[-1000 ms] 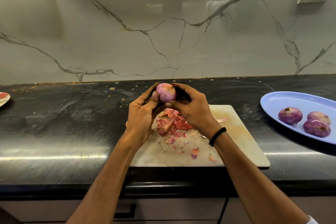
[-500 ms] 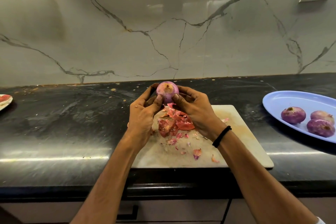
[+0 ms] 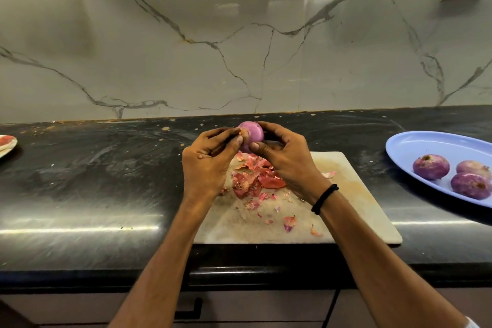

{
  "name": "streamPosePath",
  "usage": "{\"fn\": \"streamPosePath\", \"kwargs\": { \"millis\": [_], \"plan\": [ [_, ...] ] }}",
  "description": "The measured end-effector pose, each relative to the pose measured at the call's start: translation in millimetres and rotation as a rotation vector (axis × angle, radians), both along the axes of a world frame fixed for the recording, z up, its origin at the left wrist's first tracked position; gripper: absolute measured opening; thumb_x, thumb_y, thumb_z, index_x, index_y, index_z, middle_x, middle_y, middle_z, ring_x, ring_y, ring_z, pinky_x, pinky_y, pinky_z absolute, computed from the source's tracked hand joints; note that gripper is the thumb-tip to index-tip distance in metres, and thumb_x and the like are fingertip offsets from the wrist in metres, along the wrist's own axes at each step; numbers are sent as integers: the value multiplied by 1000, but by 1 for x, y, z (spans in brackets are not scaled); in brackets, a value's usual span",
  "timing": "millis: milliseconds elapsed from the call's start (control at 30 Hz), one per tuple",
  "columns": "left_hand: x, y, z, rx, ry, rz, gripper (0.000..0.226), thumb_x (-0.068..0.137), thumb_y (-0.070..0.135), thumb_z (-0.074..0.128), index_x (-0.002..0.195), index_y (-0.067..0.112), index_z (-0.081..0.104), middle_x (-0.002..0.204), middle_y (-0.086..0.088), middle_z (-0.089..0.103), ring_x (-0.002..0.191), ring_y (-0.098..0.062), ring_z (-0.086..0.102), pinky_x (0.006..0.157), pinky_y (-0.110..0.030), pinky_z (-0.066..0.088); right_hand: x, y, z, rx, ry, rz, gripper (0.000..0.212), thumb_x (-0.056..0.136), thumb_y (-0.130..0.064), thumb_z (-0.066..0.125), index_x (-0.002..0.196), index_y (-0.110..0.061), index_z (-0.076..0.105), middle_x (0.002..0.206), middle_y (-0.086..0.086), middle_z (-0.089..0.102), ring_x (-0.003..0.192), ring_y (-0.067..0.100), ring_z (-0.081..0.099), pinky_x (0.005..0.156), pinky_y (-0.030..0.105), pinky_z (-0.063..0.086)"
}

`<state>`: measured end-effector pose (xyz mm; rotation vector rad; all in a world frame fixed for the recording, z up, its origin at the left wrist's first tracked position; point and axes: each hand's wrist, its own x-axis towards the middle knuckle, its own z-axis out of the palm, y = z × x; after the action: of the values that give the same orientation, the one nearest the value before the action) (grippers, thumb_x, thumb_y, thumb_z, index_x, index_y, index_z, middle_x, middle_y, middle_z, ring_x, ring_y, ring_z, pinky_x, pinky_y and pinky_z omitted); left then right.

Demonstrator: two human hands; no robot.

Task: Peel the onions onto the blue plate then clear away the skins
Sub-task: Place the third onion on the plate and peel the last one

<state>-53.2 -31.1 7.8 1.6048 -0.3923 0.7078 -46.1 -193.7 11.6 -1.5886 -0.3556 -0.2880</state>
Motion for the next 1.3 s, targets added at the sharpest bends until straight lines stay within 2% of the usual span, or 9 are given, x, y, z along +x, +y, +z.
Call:
{"fn": "streamPosePath", "kwargs": {
  "millis": [233, 333, 433, 567, 733, 833, 1000, 1100, 1300],
  "plan": [
    [1, 0, -1, -95, 87, -89, 29, 82, 12, 77, 111, 13, 74, 109, -7, 73, 101, -13, 71, 87, -26, 57, 2, 0, -2, -12, 53, 24, 67, 75, -2, 81, 132, -16, 49, 122, 5, 64, 109, 19, 67, 95, 39, 56],
    [2, 0, -2, -200, 186, -188, 30, 82, 10, 75, 112, 6, 73, 104, -10, 76, 99, -24, 73, 88, -37, 59, 4, 1, -5, -99, 15, -28, 80, 69, -8, 86, 138, -16, 46, 119, 6, 65, 107, 20, 67, 94, 39, 57],
    [2, 0, -2, -261, 256, -251, 29, 81, 7, 74, 110, 4, 73, 102, -9, 76, 101, -25, 72, 87, -36, 59, 6, 3, -8, -225, -67, -82, 84, 67, -16, 89, 139, -18, 47, 127, 3, 59, 113, 21, 62, 95, 36, 56],
    [1, 0, -2, -243, 263, -228, 25, 82, 5, 75, 107, 5, 74, 97, -8, 77, 97, -21, 73, 84, -30, 60, 6, 5, -9, -377, -168, -209, 74, 68, -22, 90, 130, -17, 50, 126, 1, 57, 111, 18, 58, 93, 24, 55],
    [1, -2, -4, -232, 287, -227, 23, 83, 5, 76, 106, 3, 75, 95, -9, 77, 94, -23, 74, 84, -33, 60, 7, 9, -11, -417, -196, -260, 74, 69, -17, 91, 114, -22, 32, 117, -3, 47, 98, 14, 56, 75, 1, 46],
    [1, -3, -4, -225, 294, -227, 24, 83, 5, 76, 106, 3, 75, 95, -9, 77, 94, -23, 74, 84, -33, 60, 8, 10, -14, -409, -198, -226, 74, 73, -14, 88, 120, -21, 32, 121, -3, 45, 101, 14, 57, 80, 5, 49],
    [1, -1, -3, -199, 252, -189, 23, 84, 6, 75, 107, 4, 75, 96, -7, 77, 94, -22, 74, 84, -33, 60, 6, 9, -12, -271, -93, -33, 69, 83, -10, 78, 142, -19, 41, 135, -2, 47, 115, 17, 58, 94, 26, 55],
    [2, 0, -4, -159, 237, -153, 23, 85, 7, 75, 108, 4, 75, 96, -6, 78, 93, -19, 74, 84, -32, 60, 8, 9, -10, -194, -59, -30, 62, 84, -3, 75, 135, -19, 43, 135, 3, 49, 116, 19, 58, 93, 28, 56],
    [3, -1, -6, -93, 213, -110, 23, 82, 10, 78, 105, 7, 77, 95, -3, 78, 93, -18, 74, 84, -35, 60, 11, 9, -14, -245, -70, -118, 76, 72, -12, 88, 128, -19, 36, 129, 4, 51, 111, 16, 60, 92, 26, 56]
  ]
}}
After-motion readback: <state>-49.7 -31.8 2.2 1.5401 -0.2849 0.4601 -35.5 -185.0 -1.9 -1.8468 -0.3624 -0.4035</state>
